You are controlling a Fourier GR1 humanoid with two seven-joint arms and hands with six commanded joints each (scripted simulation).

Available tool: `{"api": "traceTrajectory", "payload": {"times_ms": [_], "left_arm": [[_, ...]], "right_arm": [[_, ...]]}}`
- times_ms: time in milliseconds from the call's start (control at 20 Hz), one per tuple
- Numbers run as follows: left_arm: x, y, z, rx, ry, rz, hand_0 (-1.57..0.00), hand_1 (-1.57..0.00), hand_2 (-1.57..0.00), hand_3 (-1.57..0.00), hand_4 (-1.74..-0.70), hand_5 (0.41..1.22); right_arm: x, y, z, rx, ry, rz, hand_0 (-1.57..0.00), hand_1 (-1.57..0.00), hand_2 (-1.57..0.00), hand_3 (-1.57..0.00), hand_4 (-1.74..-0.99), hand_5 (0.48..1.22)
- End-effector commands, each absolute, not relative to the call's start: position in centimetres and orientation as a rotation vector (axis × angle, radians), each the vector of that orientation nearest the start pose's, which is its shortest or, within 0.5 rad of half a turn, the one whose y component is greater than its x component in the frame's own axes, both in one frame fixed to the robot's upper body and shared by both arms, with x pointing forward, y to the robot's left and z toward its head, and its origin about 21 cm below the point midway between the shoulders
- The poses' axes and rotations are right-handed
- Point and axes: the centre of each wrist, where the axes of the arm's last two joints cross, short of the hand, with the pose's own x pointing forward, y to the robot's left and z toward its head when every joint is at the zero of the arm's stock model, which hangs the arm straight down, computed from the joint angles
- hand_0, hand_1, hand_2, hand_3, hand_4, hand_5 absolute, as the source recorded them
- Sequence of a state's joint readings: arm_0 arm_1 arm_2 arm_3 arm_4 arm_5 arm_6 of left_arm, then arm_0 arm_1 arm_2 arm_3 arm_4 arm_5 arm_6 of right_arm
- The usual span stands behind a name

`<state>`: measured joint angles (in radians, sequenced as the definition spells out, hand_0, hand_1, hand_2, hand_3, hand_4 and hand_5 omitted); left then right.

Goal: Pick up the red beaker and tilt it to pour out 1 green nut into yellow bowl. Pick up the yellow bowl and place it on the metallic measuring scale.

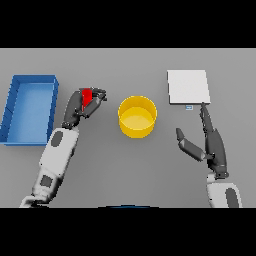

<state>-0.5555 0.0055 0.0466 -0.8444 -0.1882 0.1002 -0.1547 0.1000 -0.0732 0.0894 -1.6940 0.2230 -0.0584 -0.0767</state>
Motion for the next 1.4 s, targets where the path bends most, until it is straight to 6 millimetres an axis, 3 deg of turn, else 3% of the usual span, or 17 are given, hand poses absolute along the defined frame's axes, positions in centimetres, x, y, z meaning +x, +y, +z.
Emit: {"api": "traceTrajectory", "payload": {"times_ms": [0, 50, 250, 500, 750, 1100, 1350], "left_arm": [[36.5, 16.8, -2.4, 0.083, -1.522, -0.284, -1.33, -1.34, -1.35, -1.27, -1.52, 1.148], [36.5, 17.0, -2.5, 0.088, -1.513, -0.282, -1.38, -1.39, -1.40, -1.33, -1.51, 1.162], [36.7, 17.0, -1.9, 0.079, -1.573, -0.196, -1.49, -1.50, -1.50, -1.47, -1.64, 1.132], [37.1, 16.6, 0.5, 0.094, -1.663, -0.200, -1.55, -1.55, -1.55, -1.54, -1.71, 1.114], [37.7, 15.9, 4.3, 0.211, -1.652, -0.502, -1.56, -1.56, -1.56, -1.56, -1.73, 1.124], [37.8, 15.4, 5.6, 0.336, -1.581, -0.736, -1.57, -1.57, -1.57, -1.56, -1.73, 1.114], [38.2, 13.0, 7.5, 0.599, -1.510, -1.073, -1.57, -1.57, -1.57, -1.57, -1.74, 1.132]], "right_arm": [[22.3, -23.2, 1.0, -0.224, -1.683, 0.232, 0.00, 0.00, 0.00, 0.00, -1.259, 0.646], [22.3, -23.0, 0.7, -0.229, -1.677, 0.235, 0.00, 0.00, 0.00, 0.00, -1.257, 0.645], [21.9, -22.8, 0.6, -0.225, -1.686, 0.235, 0.00, 0.00, 0.00, 0.00, -1.262, 0.646], [21.8, -23.1, 0.7, -0.237, -1.697, 0.260, 0.00, 0.00, 0.00, 0.00, -1.263, 0.652], [22.2, -22.7, 0.8, -0.250, -1.688, 0.269, 0.00, 0.00, 0.00, 0.00, -1.253, 0.666], [21.9, -22.5, 1.1, -0.240, -1.681, 0.268, 0.00, 0.00, 0.00, 0.00, -1.254, 0.680], [22.1, -22.4, 1.3, -0.226, -1.678, 0.265, 0.00, 0.00, 0.00, 0.00, -1.255, 0.689]]}}
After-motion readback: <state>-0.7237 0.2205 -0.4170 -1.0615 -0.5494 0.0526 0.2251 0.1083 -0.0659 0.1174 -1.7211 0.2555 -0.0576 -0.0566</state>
